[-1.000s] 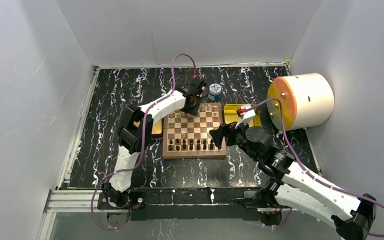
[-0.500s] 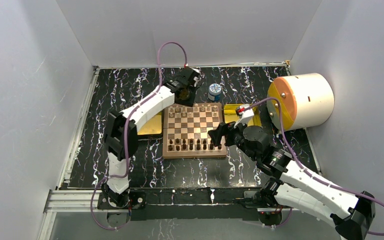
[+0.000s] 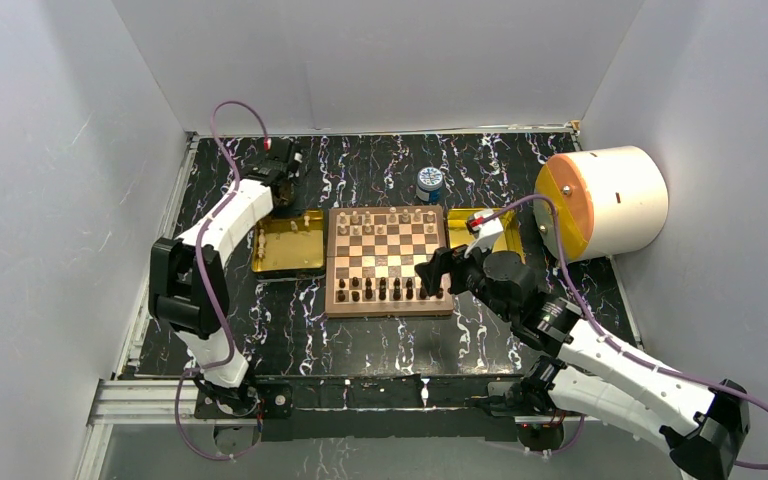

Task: Set up the chess pieces on the board
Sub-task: Pick up the chess piece from the storage box.

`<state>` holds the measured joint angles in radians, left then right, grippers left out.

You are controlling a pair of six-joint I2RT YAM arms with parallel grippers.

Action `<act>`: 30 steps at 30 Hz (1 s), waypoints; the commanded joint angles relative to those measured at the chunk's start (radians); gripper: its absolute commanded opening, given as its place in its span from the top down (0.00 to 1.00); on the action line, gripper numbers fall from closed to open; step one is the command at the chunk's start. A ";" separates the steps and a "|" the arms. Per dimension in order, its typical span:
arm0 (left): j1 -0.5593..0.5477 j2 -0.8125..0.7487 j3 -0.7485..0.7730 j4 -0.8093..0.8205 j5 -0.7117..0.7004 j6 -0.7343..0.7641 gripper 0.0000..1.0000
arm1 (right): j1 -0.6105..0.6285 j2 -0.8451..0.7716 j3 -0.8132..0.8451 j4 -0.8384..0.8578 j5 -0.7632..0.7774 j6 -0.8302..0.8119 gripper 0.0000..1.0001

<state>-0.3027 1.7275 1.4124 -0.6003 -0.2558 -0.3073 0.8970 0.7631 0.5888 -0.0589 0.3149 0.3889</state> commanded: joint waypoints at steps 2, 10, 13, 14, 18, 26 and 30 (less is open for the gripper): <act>0.062 -0.005 -0.035 0.084 0.007 -0.007 0.82 | 0.001 -0.042 0.007 0.050 0.013 -0.019 0.01; 0.087 0.092 -0.036 0.160 0.039 -0.011 0.76 | 0.002 -0.038 0.015 0.032 0.023 -0.019 0.01; 0.093 0.127 -0.047 0.184 0.048 -0.009 0.75 | 0.002 -0.040 0.015 0.031 0.029 -0.019 0.01; 0.095 0.136 -0.047 0.189 0.050 -0.007 0.75 | 0.001 -0.042 0.015 0.031 0.030 -0.019 0.01; 0.101 0.160 -0.051 0.205 0.059 0.003 0.75 | 0.002 -0.042 0.017 0.027 0.033 -0.018 0.01; 0.105 0.200 -0.040 0.218 0.064 0.012 0.78 | 0.001 -0.044 0.016 0.024 0.041 -0.018 0.01; 0.105 0.208 -0.034 0.214 0.073 0.012 0.84 | 0.002 -0.044 0.013 0.024 0.046 -0.020 0.01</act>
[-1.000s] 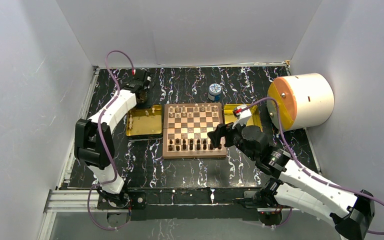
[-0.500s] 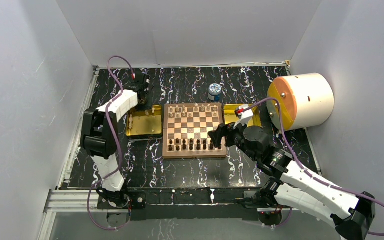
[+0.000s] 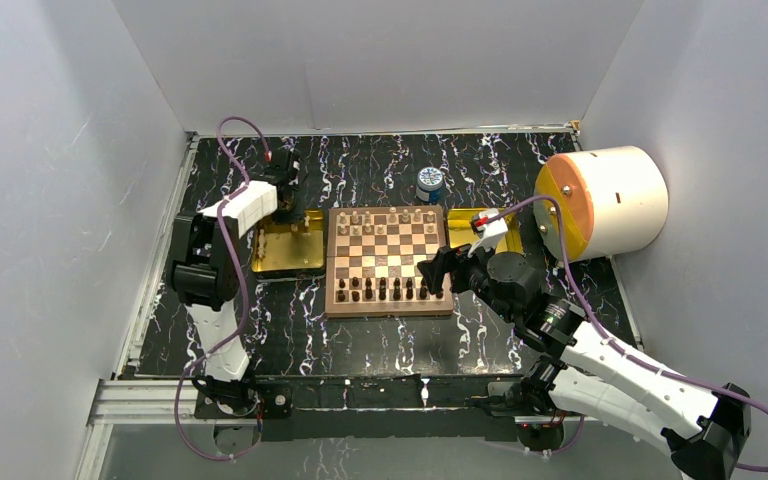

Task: Set up the chess pieces on the board
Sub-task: Pick up the chess piece from the storage box, then place the chess piece on the chessboard.

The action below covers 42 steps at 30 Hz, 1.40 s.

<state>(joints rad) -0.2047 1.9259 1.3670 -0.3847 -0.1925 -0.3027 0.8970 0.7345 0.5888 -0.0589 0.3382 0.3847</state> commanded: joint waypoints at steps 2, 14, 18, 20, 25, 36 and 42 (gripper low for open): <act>0.007 0.011 0.011 -0.011 0.011 0.004 0.83 | 0.002 -0.016 0.014 0.024 0.025 -0.018 0.01; 0.007 -0.003 0.075 -0.105 0.032 0.016 0.91 | 0.001 -0.003 0.026 0.026 0.010 -0.019 0.01; 0.007 -0.053 0.096 -0.149 0.040 0.019 0.92 | 0.002 0.004 0.021 0.025 -0.006 -0.011 0.01; 0.007 -0.079 0.104 -0.168 0.054 0.020 0.92 | 0.001 0.016 0.003 0.043 0.001 -0.015 0.01; -0.009 -0.157 0.113 -0.196 0.100 0.017 0.92 | 0.001 0.063 0.039 -0.023 0.025 0.005 0.01; -0.197 -0.192 0.192 -0.254 0.088 -0.001 0.92 | 0.002 0.065 0.072 -0.082 0.039 0.027 0.01; -0.339 -0.118 0.298 -0.262 0.059 -0.027 0.92 | 0.001 0.039 0.079 -0.128 0.054 0.052 0.01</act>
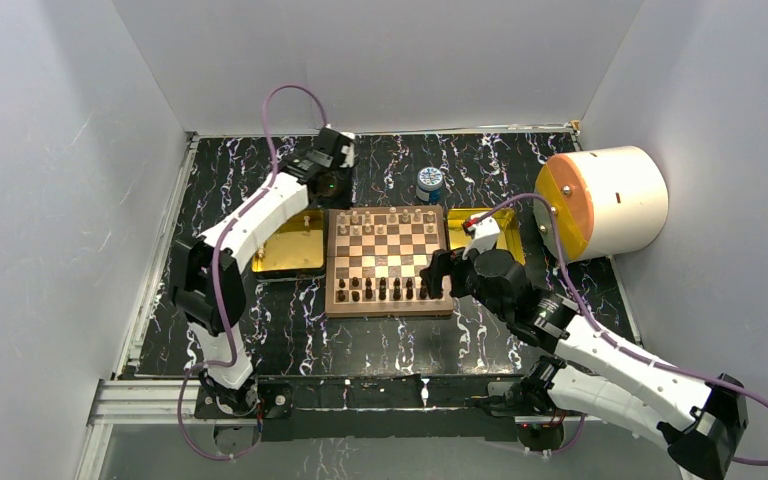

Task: Set up the chess pieces on the board
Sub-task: Place the chess piece on the chessboard.

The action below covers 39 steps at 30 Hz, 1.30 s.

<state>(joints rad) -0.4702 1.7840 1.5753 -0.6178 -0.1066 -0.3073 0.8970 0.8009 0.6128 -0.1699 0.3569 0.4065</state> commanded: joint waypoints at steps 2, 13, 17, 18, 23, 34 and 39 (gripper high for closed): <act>-0.107 0.059 0.128 -0.032 -0.041 -0.031 0.92 | 0.002 -0.032 0.065 -0.039 0.048 0.039 0.01; -0.245 0.221 0.271 -0.032 -0.114 -0.053 0.92 | 0.002 -0.119 0.037 -0.065 0.054 0.044 0.01; -0.266 0.282 0.309 -0.023 -0.133 -0.049 0.92 | 0.001 -0.146 0.030 -0.067 0.065 0.046 0.01; -0.267 0.295 0.318 -0.022 -0.135 -0.049 0.92 | 0.001 -0.149 0.030 -0.068 0.067 0.045 0.01; -0.268 0.356 0.335 -0.016 -0.133 -0.051 0.92 | 0.001 -0.168 0.036 -0.079 0.068 0.038 0.01; -0.268 0.386 0.336 0.003 -0.142 -0.043 0.91 | 0.001 -0.190 0.033 -0.078 0.087 0.029 0.01; -0.268 0.395 0.339 0.003 -0.151 -0.038 0.90 | 0.002 -0.195 0.032 -0.078 0.089 0.025 0.01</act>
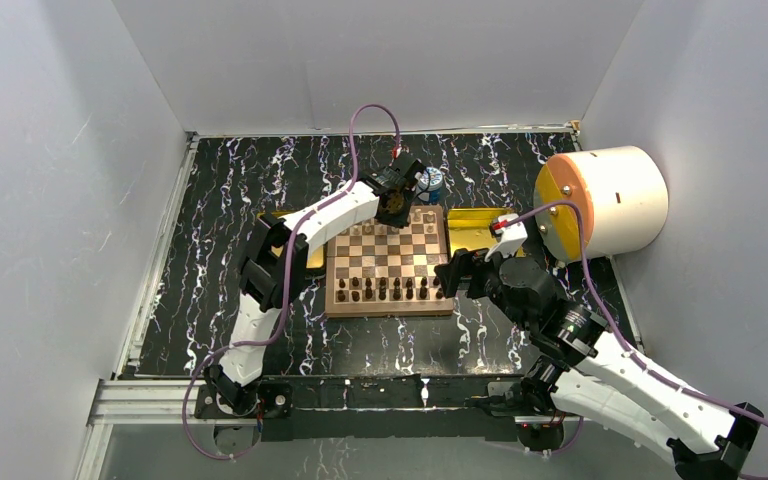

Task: Set up the chess pieces on the board
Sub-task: Place the chess piece on the chessboard.

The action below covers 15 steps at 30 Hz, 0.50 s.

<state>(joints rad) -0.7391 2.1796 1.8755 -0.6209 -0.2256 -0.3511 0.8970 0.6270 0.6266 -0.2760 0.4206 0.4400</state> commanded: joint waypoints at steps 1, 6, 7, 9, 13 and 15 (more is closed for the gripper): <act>0.001 0.003 0.040 0.006 -0.036 0.009 0.89 | 0.002 -0.022 0.019 0.028 0.025 -0.010 0.01; 0.002 0.015 0.044 0.006 -0.051 0.020 0.89 | 0.001 -0.026 0.015 0.030 0.028 -0.011 0.01; 0.001 0.017 0.043 0.007 -0.053 0.020 0.89 | 0.000 -0.025 0.014 0.033 0.027 -0.011 0.01; 0.001 0.025 0.045 0.006 -0.055 0.022 0.89 | 0.002 -0.025 0.014 0.032 0.026 -0.011 0.01; 0.001 0.034 0.045 0.008 -0.054 0.022 0.89 | 0.001 -0.028 0.013 0.032 0.027 -0.012 0.01; 0.002 0.037 0.044 0.009 -0.051 0.023 0.89 | 0.002 -0.029 0.010 0.035 0.029 -0.012 0.01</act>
<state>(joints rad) -0.7391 2.2101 1.8858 -0.6090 -0.2520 -0.3347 0.8970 0.6205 0.6266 -0.2829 0.4210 0.4381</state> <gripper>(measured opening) 0.138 0.985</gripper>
